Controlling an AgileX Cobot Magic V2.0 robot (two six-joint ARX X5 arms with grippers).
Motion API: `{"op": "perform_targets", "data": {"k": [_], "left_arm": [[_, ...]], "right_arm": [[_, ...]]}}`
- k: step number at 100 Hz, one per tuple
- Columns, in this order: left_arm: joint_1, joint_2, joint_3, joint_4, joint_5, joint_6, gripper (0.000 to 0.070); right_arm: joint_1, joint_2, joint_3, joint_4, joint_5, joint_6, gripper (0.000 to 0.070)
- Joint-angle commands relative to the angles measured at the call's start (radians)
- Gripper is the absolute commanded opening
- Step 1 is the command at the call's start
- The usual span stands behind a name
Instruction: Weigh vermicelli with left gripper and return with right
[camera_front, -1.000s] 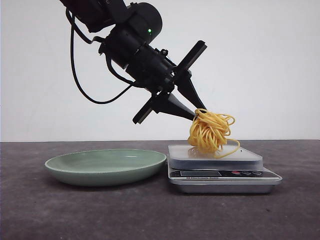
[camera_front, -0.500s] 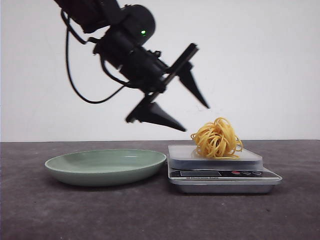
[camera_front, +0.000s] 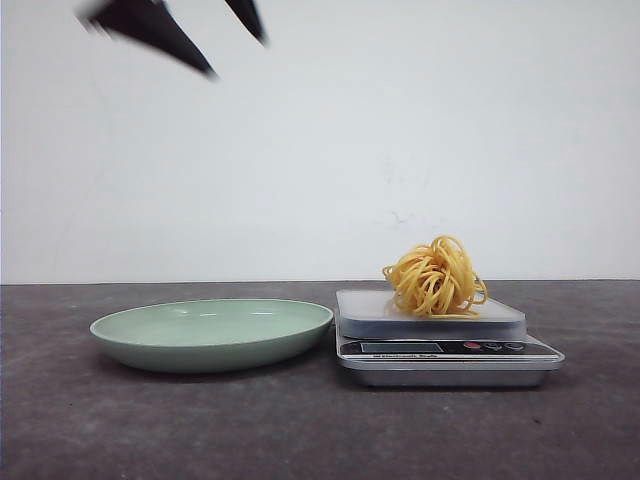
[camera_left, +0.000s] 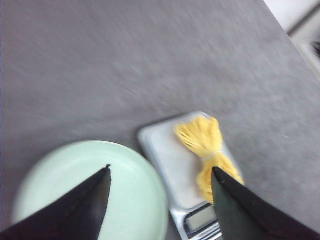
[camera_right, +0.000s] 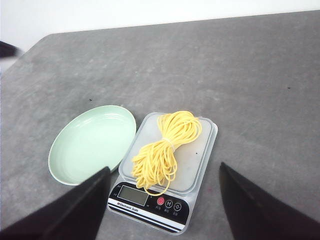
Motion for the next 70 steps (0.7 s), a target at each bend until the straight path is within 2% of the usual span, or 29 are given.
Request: {"op": "perform_targets", "data": {"k": [1, 15, 31, 50, 70], "left_arm": [[-0.006, -0.093, 0.026, -0.050, -0.050, 0.070, 0.0375], [-0.008, -0.279, 0.026, -0.185, -0.134, 0.092, 0.0302], [-0.008, -0.454, 0.026, -0.340, -0.224, 0.090, 0.0303], [-0.008, -0.632, 0.014, -0.445, -0.236, 0.074, 0.0303], [-0.008, -0.801, -0.041, -0.528, -0.309, 0.045, 0.0303]], "right_arm": [[0.003, 0.003, 0.019, -0.001, -0.003, -0.014, 0.0429], [0.003, 0.003, 0.019, -0.010, -0.003, -0.013, 0.0429], [0.003, 0.003, 0.019, -0.032, -0.005, -0.018, 0.0429], [0.005, 0.003, 0.019, -0.051, -0.004, -0.031, 0.0429], [0.025, 0.003, 0.019, -0.021, -0.003, -0.032, 0.0430]]}}
